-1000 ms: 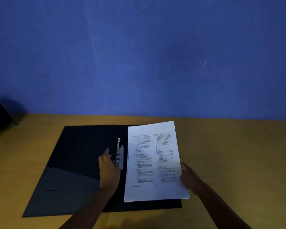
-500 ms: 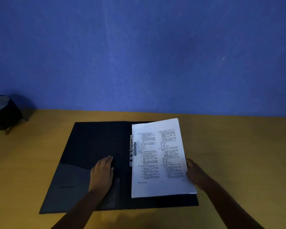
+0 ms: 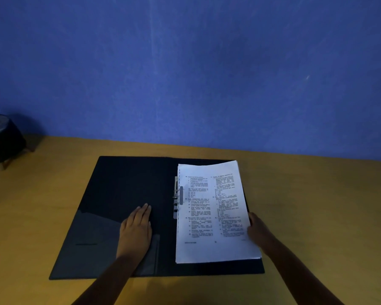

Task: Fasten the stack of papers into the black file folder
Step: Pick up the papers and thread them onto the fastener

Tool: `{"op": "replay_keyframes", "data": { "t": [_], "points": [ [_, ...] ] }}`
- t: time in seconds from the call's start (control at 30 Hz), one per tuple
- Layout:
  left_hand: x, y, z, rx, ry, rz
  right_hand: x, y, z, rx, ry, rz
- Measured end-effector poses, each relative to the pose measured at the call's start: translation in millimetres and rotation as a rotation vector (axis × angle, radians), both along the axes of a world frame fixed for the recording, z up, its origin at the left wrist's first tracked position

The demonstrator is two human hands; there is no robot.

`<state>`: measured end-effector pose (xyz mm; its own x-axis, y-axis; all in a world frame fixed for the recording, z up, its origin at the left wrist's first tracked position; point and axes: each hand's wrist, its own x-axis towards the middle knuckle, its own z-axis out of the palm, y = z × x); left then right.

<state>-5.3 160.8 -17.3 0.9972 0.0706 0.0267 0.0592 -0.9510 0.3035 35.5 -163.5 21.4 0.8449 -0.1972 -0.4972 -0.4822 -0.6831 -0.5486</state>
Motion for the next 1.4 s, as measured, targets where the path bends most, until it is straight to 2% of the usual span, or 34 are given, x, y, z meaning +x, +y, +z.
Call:
{"op": "replay_keyframes", "data": {
  "t": [0.27,0.77,0.9,1.07,1.4],
  "points": [
    [-1.0,0.0,1.8,0.023,-0.005,-0.006,-5.6,9.1,2.6,-0.087,-0.112,-0.028],
    [-1.3,-0.5,0.7,0.034,-0.024,-0.004,-3.7,9.2,6.3,-0.106,-0.100,-0.072],
    [0.2,-0.9,1.2,0.039,-0.030,-0.008,-0.8,13.3,9.1,-0.076,-0.218,-0.131],
    [0.3,-0.6,1.4,0.038,-0.010,-0.007,3.3,35.1,12.7,-0.056,-0.373,-0.012],
    [5.5,1.7,-16.7,0.109,0.071,-0.025,37.8,102.5,16.8,-0.035,-0.414,0.363]
  ]
}}
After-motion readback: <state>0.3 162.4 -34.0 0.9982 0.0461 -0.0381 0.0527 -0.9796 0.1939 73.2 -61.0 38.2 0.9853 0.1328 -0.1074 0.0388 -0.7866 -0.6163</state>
